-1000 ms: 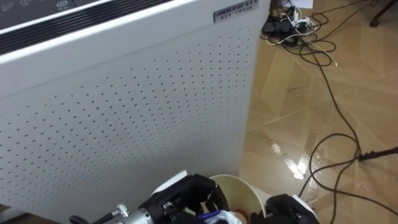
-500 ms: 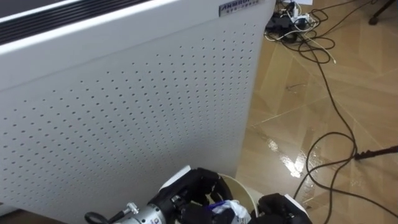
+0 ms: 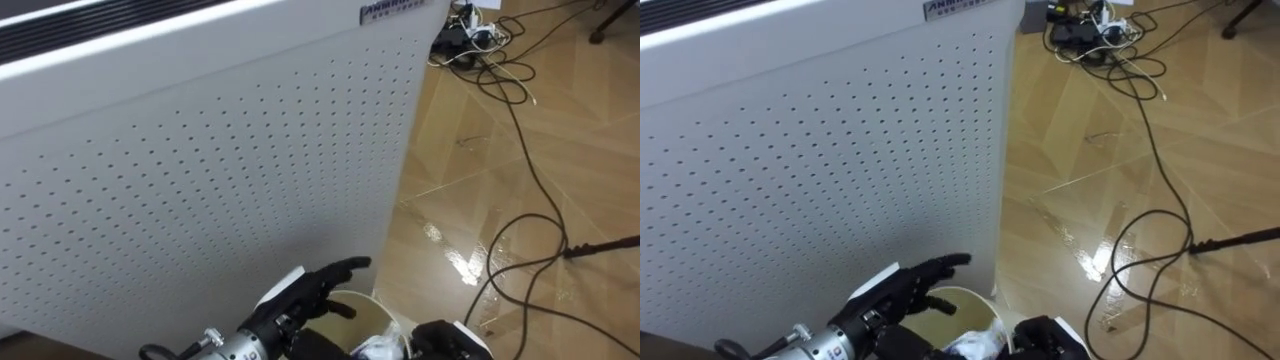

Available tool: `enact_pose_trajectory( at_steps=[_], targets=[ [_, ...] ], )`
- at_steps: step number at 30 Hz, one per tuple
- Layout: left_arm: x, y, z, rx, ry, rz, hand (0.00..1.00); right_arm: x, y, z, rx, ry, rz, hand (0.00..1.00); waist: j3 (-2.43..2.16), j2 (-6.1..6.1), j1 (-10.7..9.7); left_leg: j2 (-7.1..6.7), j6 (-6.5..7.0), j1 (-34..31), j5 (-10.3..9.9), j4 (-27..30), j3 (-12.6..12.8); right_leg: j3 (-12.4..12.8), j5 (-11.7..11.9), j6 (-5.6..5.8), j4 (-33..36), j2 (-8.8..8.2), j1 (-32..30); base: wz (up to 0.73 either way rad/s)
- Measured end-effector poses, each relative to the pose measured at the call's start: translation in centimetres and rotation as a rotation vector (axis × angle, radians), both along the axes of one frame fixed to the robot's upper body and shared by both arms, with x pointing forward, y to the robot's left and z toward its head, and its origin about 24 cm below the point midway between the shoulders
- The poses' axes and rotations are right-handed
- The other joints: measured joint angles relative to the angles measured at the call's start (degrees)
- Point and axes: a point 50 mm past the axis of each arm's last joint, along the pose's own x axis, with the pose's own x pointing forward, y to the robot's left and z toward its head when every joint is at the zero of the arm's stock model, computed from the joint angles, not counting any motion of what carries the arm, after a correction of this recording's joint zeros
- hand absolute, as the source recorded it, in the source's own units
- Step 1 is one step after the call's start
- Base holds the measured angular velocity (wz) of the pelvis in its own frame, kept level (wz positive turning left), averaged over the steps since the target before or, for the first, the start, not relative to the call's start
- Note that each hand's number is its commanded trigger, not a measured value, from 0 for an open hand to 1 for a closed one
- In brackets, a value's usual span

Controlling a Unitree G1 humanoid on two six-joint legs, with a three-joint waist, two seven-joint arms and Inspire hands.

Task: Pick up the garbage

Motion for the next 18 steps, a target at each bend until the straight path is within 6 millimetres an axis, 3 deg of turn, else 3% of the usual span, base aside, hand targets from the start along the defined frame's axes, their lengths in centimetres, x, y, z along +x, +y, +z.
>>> enact_pose_trajectory(
  at_steps=[18],
  targets=[
    [-0.4, 1.1, -0.3, 0.046, -0.013, 0.018, 0.00, -0.3, -0.8, -0.1, -0.011, 0.013, 0.010, 1.00, -0.25, 0.41, 0.33, -0.12, 0.01, -0.10, -0.01, 1.00, 0.05, 0.12, -0.10, -0.19, 1.77, -0.26, -0.73, -0.01]
  ],
)
